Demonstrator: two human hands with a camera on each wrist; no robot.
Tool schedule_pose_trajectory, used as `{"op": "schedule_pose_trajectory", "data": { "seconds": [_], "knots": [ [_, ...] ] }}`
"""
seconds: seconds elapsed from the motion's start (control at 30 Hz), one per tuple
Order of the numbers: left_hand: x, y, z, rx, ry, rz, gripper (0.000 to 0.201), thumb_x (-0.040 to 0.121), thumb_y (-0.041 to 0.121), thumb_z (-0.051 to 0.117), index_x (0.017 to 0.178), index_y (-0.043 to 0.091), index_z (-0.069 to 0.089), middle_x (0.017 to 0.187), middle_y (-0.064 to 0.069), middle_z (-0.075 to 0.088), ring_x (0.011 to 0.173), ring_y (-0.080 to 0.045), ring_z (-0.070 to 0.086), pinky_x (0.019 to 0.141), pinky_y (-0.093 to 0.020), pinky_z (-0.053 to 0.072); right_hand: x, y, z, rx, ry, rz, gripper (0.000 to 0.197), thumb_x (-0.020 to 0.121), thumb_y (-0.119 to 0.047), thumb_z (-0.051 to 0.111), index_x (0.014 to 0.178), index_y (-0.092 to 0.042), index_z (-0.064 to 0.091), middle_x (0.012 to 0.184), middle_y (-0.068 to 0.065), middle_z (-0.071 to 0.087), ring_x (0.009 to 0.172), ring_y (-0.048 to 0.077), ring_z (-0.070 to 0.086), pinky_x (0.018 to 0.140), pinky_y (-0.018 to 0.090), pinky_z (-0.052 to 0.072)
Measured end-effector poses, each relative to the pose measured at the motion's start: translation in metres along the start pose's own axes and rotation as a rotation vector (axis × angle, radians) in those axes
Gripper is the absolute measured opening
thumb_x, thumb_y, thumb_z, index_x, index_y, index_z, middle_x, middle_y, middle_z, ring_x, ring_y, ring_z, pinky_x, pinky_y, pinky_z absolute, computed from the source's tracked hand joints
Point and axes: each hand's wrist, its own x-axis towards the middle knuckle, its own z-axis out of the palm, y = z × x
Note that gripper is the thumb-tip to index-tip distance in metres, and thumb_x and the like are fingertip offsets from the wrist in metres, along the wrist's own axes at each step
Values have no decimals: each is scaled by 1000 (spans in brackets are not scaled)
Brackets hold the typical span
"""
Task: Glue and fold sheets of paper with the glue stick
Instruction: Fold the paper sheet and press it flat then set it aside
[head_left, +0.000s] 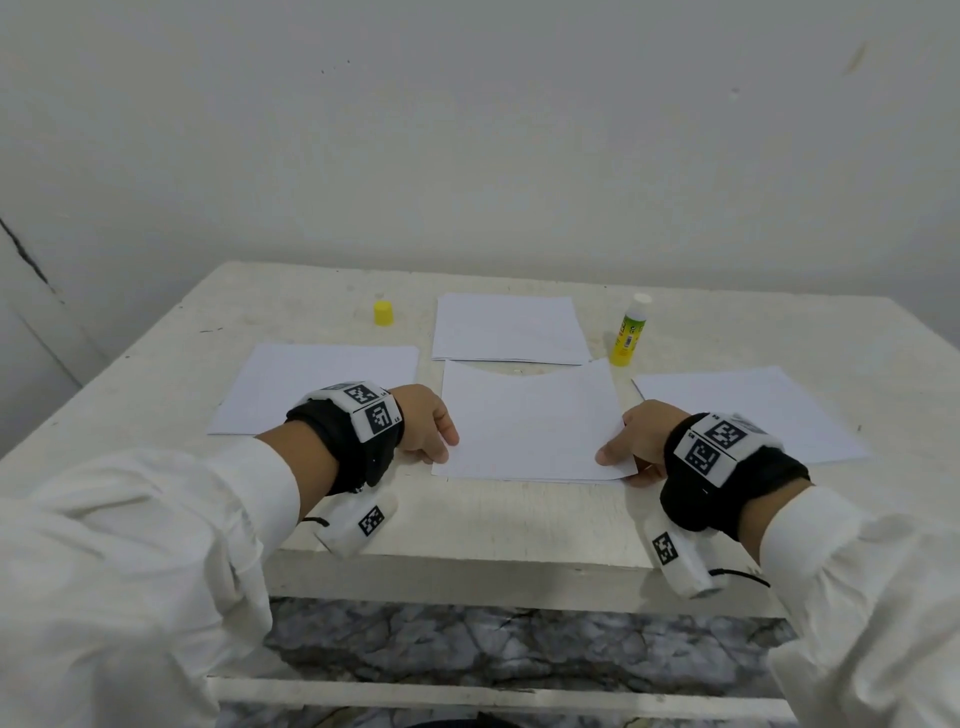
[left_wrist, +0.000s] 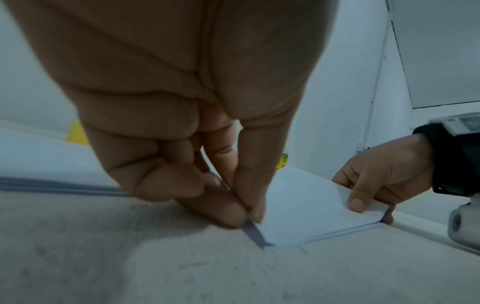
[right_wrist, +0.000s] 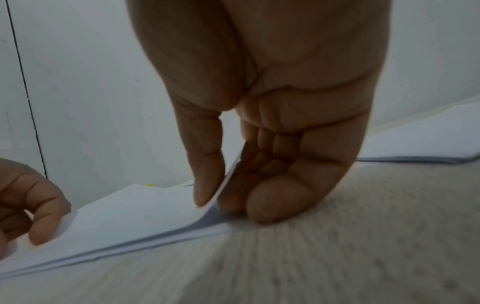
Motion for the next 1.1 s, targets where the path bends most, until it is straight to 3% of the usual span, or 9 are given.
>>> {"op": "schedule_pose_trajectory", "data": {
  "seconds": [0.07,0.13,0.23,0.37,0.5,0.57,0.73,0.97,1.1],
  "knots": [
    [0,2,1,3,11,-6,17,79,6,74,80,20,64,66,3,60,35,3,52,42,-10,42,2,0,1,-15,3,-3,29,78,2,73,102,2,58,104,23,62,90,36,61,81,47,56],
    [-1,4,2,14,23,-13,17,79,4,73,80,18,64,65,3,59,35,2,53,40,-9,42,0,-3,1,-91,21,-8,25,78,-3,75,96,1,59,96,19,64,81,31,63,65,37,56],
    [0,6,2,19,25,-24,17,79,2,73,80,17,64,64,2,58,40,-2,55,41,-10,43,-2,-8,-8,-308,38,-20,22,77,-17,77,81,-5,59,72,7,63,65,20,58,52,25,42],
    [0,6,1,46,18,-28,17,79,2,73,79,17,64,62,2,59,34,1,52,40,-10,42,-3,-12,-21,-360,-15,-28,32,77,-19,77,102,-2,67,70,4,64,74,21,59,49,23,37],
    [2,8,0,46,4,-35,17,78,3,74,81,17,65,61,3,61,39,0,54,44,-11,43,-7,-10,-24,-448,-39,-75,29,81,-22,73,103,-4,66,79,5,64,66,16,53,39,15,36],
    [2,7,0,24,3,-43,17,77,3,75,79,18,65,62,3,62,40,-1,55,45,-13,44,-5,-8,-25,-459,-42,-93,30,81,-21,74,103,-2,68,75,4,63,61,13,51,35,12,33],
    [3,6,-1,-6,-3,-53,17,76,3,76,79,17,67,62,2,63,37,1,54,44,-12,43,-2,-5,-25,-501,-31,-116,17,81,-21,73,81,-9,61,67,1,58,52,10,44,38,13,31],
    [4,4,0,-11,3,-57,18,75,3,77,78,18,67,61,2,64,41,0,55,45,-12,43,-3,-3,-24,-494,-33,-130,17,81,-18,73,75,-9,60,61,0,56,38,6,41,33,12,29],
    [4,5,0,2,-1,-57,17,75,3,77,80,17,68,62,2,64,39,1,55,44,-12,43,-5,-3,-23,-485,-14,-130,17,81,-18,74,79,-8,60,62,0,55,44,10,41,41,17,31]
  ]
}}
